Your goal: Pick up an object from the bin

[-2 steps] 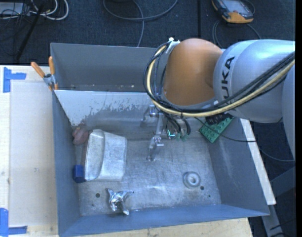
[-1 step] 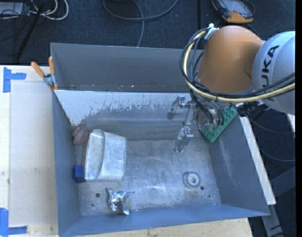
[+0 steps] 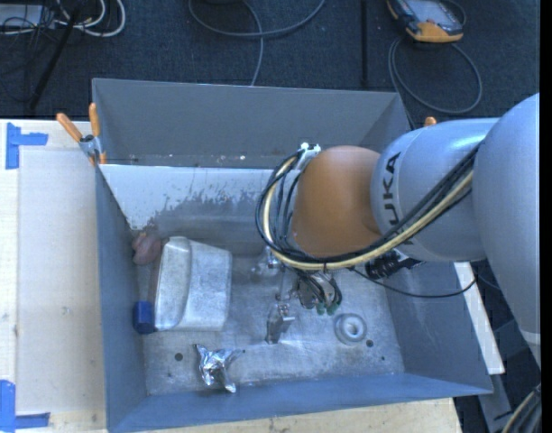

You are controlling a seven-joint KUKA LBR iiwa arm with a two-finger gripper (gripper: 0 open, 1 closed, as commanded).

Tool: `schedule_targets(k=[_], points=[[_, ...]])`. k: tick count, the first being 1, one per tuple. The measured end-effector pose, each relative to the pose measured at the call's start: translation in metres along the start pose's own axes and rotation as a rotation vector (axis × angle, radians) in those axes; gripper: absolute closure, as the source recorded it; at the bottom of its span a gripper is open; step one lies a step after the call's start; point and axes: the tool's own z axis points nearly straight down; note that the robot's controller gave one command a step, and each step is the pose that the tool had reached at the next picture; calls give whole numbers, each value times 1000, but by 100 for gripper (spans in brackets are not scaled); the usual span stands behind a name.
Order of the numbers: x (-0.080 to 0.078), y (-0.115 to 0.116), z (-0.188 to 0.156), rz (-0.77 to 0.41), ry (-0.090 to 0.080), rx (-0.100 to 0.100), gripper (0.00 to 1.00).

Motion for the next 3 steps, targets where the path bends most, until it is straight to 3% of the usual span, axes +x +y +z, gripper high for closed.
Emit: schedule_targets(k=[1,2,3], points=[[25,52,0,-155,-10,13,0],[41,61,1,-231,3,20,0],[43,77,6,-338,-23,10,0]])
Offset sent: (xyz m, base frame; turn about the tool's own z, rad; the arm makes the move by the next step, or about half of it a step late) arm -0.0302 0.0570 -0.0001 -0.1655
